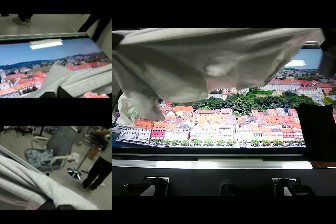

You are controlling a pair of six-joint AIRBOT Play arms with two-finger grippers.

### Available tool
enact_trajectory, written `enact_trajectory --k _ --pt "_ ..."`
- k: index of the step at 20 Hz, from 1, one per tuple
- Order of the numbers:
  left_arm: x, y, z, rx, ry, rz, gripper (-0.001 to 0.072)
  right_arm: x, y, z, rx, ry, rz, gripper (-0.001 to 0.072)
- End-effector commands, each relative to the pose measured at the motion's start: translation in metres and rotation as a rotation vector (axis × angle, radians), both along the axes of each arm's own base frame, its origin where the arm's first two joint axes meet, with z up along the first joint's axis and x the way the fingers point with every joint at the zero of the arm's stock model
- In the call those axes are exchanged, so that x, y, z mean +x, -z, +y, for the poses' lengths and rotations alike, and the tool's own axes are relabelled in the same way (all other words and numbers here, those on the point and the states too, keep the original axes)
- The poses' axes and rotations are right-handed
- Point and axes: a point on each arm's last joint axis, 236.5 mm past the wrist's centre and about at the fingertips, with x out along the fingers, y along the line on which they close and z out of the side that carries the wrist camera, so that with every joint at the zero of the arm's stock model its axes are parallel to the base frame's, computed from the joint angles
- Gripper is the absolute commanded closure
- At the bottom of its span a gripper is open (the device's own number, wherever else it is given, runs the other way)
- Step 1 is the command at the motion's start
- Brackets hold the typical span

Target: Fold the shirts.

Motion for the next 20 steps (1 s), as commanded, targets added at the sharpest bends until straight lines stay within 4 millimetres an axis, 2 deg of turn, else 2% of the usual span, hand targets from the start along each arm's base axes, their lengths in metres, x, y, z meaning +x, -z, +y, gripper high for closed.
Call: enact_trajectory --k 1,3,5,7,9,11,13,15,18,20 --pt "-0.044 0.008 0.01 0.082 -0.025 0.077 0.0671 -0.054 0.004 -0.018 -0.035 0.08 0.052 0.0672" --pt "-0.044 0.03 0.01 0.102 -0.007 0.16 0.0671 -0.053 0.046 -0.021 -0.081 0.082 0.224 0.0672" --pt "-0.037 0.069 0.008 0.112 0.018 0.288 0.0671 -0.048 0.113 -0.019 -0.122 0.046 0.519 0.0671" --pt "-0.026 0.128 0.004 0.113 0.048 0.452 0.0671 -0.038 0.182 -0.019 -0.153 0.011 0.811 0.0671" --pt "-0.019 0.198 -0.003 0.136 0.102 0.614 0.0671 -0.01 0.233 -0.019 -0.15 0.0 0.949 0.0672" --pt "0.007 0.252 -0.006 0.135 0.114 0.686 0.0671 0.047 0.274 -0.021 -0.126 0.017 0.944 0.0672" --pt "0.046 0.287 -0.003 0.13 0.098 0.718 0.0671 0.113 0.298 -0.021 -0.073 0.048 0.863 0.0671" --pt "0.087 0.326 -0.001 0.121 0.087 0.788 0.0672 0.17 0.324 -0.017 0.055 0.084 0.807 0.067" --pt "0.141 0.38 -0.011 0.09 0.165 0.87 0.0671 0.228 0.375 -0.003 0.286 0.108 0.796 0.067" --pt "0.172 0.397 -0.016 0.035 0.184 0.888 0.067 0.246 0.404 0.007 0.413 0.109 0.823 0.067"
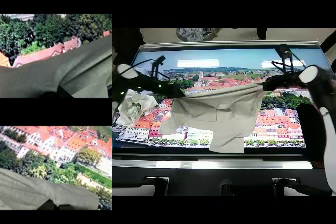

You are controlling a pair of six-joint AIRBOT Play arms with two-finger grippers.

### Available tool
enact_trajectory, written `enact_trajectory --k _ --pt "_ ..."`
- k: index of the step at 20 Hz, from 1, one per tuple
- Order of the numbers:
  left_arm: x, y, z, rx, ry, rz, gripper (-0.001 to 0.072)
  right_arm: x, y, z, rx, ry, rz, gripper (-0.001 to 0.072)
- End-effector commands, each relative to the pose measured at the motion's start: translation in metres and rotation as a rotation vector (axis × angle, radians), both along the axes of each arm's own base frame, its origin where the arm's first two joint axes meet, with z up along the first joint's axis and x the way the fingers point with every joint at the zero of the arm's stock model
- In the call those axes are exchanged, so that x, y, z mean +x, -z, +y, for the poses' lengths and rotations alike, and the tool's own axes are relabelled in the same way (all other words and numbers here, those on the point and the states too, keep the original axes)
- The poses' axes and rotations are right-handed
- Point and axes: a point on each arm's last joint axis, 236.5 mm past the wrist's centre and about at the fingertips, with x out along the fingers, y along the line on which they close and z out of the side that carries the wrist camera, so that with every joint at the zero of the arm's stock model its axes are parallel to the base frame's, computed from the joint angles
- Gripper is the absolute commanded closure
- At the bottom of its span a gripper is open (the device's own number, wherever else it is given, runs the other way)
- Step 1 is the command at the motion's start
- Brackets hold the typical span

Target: Fold the shirts.

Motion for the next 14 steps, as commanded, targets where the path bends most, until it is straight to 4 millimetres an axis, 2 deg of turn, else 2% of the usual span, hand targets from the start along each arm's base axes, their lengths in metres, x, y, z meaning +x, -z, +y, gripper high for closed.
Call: enact_trajectory --k 1,2,3,4,5,6,8,10,12,14 --pt "0.05 0.045 -0.013 -0.099 0.013 0.062 0.0668 0.052 0.053 0.011 0.214 0.149 0.0 0.067" --pt "0.053 0.049 -0.015 -0.12 0.004 0.087 0.0641 0.052 0.065 0.016 0.25 0.158 0.032 0.0669" --pt "0.053 0.052 -0.015 -0.124 0.006 0.108 0.047 0.051 0.075 0.021 0.274 0.157 0.063 0.0624" --pt "0.047 0.054 -0.01 -0.108 0.02 0.13 0.0176 0.048 0.078 0.023 0.28 0.149 0.081 0.0436" --pt "0.036 0.055 0.005 -0.052 0.052 0.154 0.0027 0.043 0.074 0.021 0.265 0.121 0.085 0.0241" --pt "0.024 0.056 0.03 0.04 0.065 0.19 0.0028 0.035 0.067 0.019 0.232 0.059 0.085 0.0157" --pt "0.021 0.045 0.085 0.148 -0.05 0.194 0.0038 0.007 0.056 -0.003 0.155 -0.024 0.131 0.0151" --pt "0.01 0.032 0.127 0.222 -0.135 0.208 0.0039 -0.037 0.057 -0.034 0.115 -0.057 0.272 0.0151" --pt "-0.009 0.034 0.146 0.246 -0.162 0.27 0.0039 -0.088 0.071 -0.06 0.075 -0.1 0.468 0.0152" --pt "-0.03 0.052 0.147 0.238 -0.17 0.349 0.0039 -0.137 0.088 -0.074 0.016 -0.168 0.643 0.0152"
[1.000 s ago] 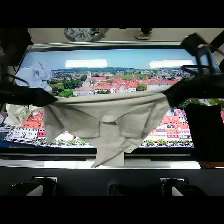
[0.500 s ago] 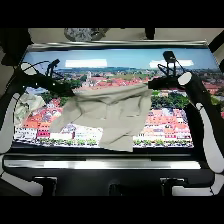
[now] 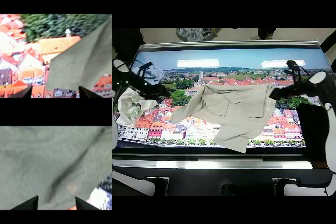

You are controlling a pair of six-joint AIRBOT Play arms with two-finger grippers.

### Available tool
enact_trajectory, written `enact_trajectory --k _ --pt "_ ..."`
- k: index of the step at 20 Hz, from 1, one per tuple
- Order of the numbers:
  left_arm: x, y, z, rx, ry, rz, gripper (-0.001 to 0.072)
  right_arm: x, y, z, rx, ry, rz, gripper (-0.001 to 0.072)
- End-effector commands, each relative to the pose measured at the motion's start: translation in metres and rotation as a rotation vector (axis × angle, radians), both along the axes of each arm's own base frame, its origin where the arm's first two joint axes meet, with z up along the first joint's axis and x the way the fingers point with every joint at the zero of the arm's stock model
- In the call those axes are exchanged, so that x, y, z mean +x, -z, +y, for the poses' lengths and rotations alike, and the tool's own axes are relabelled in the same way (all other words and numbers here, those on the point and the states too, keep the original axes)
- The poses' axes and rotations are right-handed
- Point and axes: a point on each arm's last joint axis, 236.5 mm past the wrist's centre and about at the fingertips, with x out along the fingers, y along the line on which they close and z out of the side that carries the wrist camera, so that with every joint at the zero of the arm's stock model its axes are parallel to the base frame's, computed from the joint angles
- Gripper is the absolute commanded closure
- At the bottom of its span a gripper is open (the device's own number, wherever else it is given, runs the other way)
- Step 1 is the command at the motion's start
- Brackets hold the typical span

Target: Fold the shirts.

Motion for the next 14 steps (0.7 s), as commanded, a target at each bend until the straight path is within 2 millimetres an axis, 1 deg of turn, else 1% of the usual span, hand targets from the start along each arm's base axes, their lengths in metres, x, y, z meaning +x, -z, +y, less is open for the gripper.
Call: enact_trajectory --k 1,2,4,6,7,8,10,14 --pt "-0.04 0.024 0.018 0.028 -0.035 0.144 0.0039 -0.098 0.022 -0.023 -0.06 -0.162 0.334 0.0152" --pt "-0.049 0.038 0.019 0.034 -0.038 0.18 0.0039 -0.111 0.029 -0.02 -0.052 -0.171 0.363 0.0152" --pt "-0.055 0.064 0.017 0.031 -0.053 0.198 0.0048 -0.126 0.043 -0.013 -0.035 -0.157 0.377 0.0152" --pt "-0.058 0.079 0.01 0.012 -0.049 0.203 0.0109 -0.138 0.053 -0.009 -0.027 -0.153 0.385 0.0153" --pt "-0.061 0.086 0.007 0.009 -0.049 0.211 0.0109 -0.141 0.058 -0.008 -0.026 -0.153 0.389 0.0153" --pt "-0.064 0.093 0.005 0.007 -0.049 0.221 0.0109 -0.144 0.062 -0.008 -0.024 -0.149 0.395 0.0153" --pt "-0.066 0.105 -0.005 -0.027 -0.055 0.234 0.0109 -0.145 0.068 -0.007 -0.023 -0.14 0.394 0.0154" --pt "-0.061 0.117 -0.024 -0.087 -0.083 0.21 0.0114 -0.144 0.07 -0.007 -0.025 -0.135 0.389 0.0154"
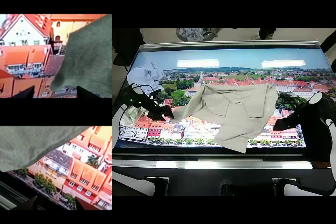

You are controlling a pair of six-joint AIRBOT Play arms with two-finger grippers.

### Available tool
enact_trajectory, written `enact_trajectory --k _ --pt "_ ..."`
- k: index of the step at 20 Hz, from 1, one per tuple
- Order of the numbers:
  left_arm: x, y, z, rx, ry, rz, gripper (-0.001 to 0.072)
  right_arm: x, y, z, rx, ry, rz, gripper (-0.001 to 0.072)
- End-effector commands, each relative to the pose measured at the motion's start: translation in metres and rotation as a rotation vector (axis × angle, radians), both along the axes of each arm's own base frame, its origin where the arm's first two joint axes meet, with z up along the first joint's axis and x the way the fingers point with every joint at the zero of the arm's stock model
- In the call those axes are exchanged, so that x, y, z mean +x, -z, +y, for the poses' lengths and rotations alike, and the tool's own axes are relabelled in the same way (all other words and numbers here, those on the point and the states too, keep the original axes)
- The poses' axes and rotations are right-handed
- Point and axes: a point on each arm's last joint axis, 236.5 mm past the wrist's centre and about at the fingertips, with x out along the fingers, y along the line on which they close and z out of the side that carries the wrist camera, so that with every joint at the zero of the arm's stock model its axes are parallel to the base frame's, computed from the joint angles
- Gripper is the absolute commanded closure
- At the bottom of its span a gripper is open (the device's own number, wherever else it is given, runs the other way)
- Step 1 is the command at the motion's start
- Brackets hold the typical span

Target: Fold the shirts.

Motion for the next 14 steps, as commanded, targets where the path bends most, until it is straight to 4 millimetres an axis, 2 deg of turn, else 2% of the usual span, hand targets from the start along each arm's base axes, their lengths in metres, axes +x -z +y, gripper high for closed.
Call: enact_trajectory --k 1,2,3,5,6,7,11,14 --pt "0.003 0.014 -0.016 -0.04 -0.021 -0.012 0.0116 -0.003 0.003 0.001 0.0 0.002 0.003 0.0154" --pt "0.003 0.016 -0.017 -0.04 -0.018 -0.009 0.0173 -0.003 0.003 0.001 0.0 0.004 0.004 0.0154" --pt "0.005 0.017 -0.018 -0.037 -0.022 -0.018 0.031 -0.003 0.004 0.001 -0.001 0.013 0.008 0.0154" --pt "0.012 0.018 -0.016 -0.027 -0.043 -0.041 0.0475 -0.002 0.005 0.002 0.003 0.021 0.006 0.015" --pt "0.013 0.018 -0.016 -0.025 -0.055 -0.039 0.0594 -0.001 0.006 0.005 0.015 0.035 0.002 0.0126" --pt "0.012 0.018 -0.016 -0.025 -0.053 -0.038 0.067 0.001 0.009 0.011 0.041 0.055 -0.006 0.0074" --pt "0.011 0.007 -0.017 -0.031 -0.016 -0.057 0.0671 0.007 0.032 0.042 0.132 0.161 -0.041 0.0074" --pt "0.012 -0.009 -0.016 -0.027 -0.01 -0.089 0.067 0.007 0.045 0.078 0.193 0.18 -0.047 0.0074"
